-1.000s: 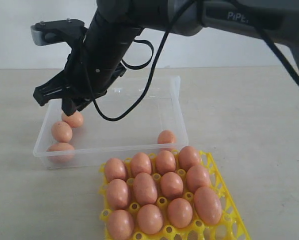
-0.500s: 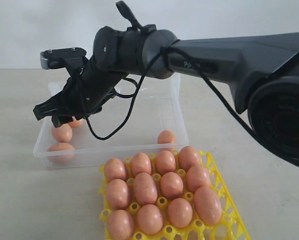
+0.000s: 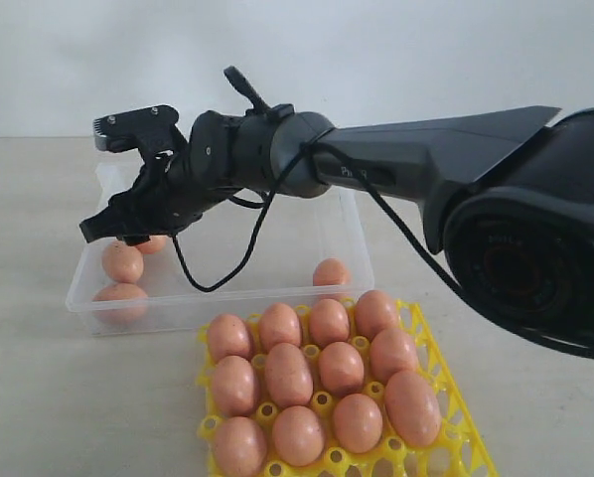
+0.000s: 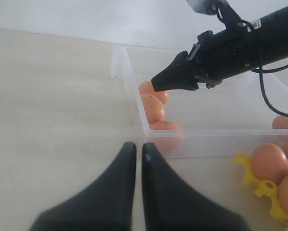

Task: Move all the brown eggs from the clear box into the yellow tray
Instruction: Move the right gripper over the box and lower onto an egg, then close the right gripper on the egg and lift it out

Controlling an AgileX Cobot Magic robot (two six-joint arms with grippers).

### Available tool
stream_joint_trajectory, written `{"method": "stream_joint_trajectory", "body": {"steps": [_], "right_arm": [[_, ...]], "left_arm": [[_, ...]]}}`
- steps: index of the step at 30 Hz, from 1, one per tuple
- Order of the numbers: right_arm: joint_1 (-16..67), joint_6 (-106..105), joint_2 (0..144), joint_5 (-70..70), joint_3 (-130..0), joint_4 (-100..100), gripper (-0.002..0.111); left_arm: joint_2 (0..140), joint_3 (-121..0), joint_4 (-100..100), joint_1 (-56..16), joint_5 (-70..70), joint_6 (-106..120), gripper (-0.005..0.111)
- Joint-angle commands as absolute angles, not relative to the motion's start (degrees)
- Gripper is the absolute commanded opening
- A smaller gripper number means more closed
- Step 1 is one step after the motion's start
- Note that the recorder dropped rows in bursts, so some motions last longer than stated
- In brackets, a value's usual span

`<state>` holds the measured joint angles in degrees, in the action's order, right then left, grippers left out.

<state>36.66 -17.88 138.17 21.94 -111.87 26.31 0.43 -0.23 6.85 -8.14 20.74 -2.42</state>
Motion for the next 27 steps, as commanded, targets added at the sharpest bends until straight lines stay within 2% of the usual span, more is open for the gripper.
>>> {"method": "stream_joint_trajectory", "body": {"steps": [1, 5, 12, 22, 27], "right_arm": [[36.7, -18.8, 138.8, 13.9, -112.2, 25.4, 0.046], [36.7, -18.8, 140.1, 9.3, -112.2, 25.4, 0.046], [36.7, -19.0, 142.7, 12.3, -112.2, 25.3, 0.046], [36.7, -20.5, 144.6, 8.4, -112.2, 25.1, 0.045], [36.7, -20.5, 144.6, 8.4, -112.2, 25.2, 0.004]], "left_arm": [[0.7, 0.0, 6.6, -8.3, 20.3, -2.2, 0.004], [0.7, 0.0, 6.6, -8.3, 20.3, -2.2, 0.004], [0.7, 0.0, 6.6, -8.3, 20.3, -2.2, 0.004], [0.7, 0.0, 6.6, -8.3, 20.3, -2.2, 0.004], [0.7, 0.0, 6.6, -8.3, 20.3, -2.2, 0.004]]}}
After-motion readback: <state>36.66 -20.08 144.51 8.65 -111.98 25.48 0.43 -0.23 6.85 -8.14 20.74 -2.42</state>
